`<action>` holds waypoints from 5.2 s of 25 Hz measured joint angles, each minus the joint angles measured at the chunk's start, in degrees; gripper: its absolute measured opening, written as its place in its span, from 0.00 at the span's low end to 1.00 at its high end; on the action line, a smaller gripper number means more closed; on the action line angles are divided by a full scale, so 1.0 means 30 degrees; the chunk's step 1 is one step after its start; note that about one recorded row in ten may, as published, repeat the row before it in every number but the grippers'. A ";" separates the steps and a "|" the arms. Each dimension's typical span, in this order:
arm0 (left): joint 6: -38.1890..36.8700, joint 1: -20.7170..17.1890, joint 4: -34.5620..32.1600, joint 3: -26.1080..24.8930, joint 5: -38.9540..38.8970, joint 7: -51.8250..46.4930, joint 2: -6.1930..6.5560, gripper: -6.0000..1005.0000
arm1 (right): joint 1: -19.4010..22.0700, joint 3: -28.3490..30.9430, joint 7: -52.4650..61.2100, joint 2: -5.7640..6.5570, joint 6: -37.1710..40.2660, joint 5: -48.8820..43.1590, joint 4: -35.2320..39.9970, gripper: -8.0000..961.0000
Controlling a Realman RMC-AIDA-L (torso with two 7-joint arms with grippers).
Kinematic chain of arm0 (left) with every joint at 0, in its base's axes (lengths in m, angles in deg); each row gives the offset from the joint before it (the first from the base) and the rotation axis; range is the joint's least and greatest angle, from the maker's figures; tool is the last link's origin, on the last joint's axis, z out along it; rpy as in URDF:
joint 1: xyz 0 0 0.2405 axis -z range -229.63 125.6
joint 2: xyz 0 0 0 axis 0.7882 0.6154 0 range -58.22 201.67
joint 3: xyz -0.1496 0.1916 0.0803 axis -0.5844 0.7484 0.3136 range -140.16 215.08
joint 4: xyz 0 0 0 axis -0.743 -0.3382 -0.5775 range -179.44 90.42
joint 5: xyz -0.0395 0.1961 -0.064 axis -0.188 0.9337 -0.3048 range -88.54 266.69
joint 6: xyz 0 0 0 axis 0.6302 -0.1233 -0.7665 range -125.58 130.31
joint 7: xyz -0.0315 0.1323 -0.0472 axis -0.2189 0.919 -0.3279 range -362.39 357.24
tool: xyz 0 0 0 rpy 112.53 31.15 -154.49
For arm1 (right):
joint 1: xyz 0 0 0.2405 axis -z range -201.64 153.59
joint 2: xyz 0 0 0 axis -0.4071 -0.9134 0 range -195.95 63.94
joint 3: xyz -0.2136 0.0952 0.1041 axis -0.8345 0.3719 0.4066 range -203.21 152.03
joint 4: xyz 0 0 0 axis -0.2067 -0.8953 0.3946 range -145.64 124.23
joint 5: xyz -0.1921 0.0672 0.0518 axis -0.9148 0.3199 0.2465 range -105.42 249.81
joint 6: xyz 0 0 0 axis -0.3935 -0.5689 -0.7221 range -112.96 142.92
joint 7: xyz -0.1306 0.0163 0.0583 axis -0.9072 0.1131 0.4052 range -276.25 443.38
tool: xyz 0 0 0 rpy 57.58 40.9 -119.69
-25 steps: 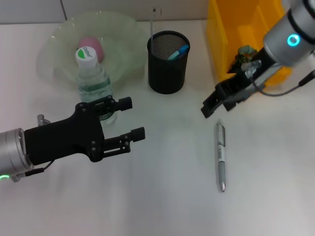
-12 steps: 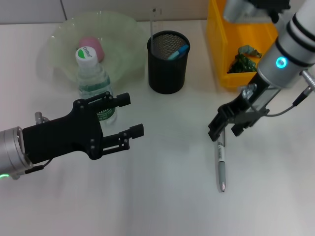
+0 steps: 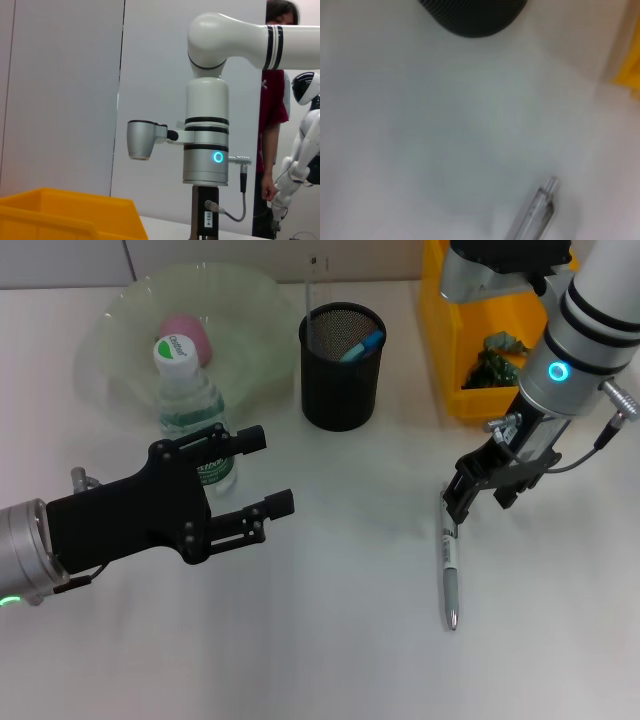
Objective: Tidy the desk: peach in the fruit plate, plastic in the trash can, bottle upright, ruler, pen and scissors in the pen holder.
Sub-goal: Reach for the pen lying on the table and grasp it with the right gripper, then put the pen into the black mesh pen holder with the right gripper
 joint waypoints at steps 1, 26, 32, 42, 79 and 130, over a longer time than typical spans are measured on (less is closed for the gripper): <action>-0.0001 -0.0012 0.0000 -0.0001 -0.0002 0.0001 0.0002 0.75 | -0.0041 -0.0169 0.0002 -0.0006 -0.0104 -0.0034 -0.0035 0.66; 0.0036 -0.0209 0.0109 0.0001 0.0001 0.0289 0.0065 0.75 | -0.0109 -0.4433 0.0002 -0.0136 -0.2569 0.1990 -0.0355 0.66; -0.0001 -0.0255 0.0109 0.0000 0.0001 0.0305 0.0063 0.75 | -0.0028 -0.6143 0.0005 -0.0136 -0.3176 0.3082 -0.0364 0.66; -0.0002 -0.0355 0.0109 0.0001 0.0025 0.0310 0.0063 0.75 | 0.0066 -0.6549 0.0018 -0.0138 -0.3320 0.3345 -0.0428 0.65; -0.0030 -0.0465 0.0077 0.0000 0.0028 0.0544 0.0092 0.75 | 0.0339 -0.6860 0.0017 -0.0137 -0.3433 0.3307 -0.0593 0.28; -0.0380 -0.0532 0.0580 -0.1267 -0.0793 0.0426 0.0050 0.75 | 0.6910 0.0351 -3.4111 0.0018 -0.9978 3.5368 -0.5256 0.22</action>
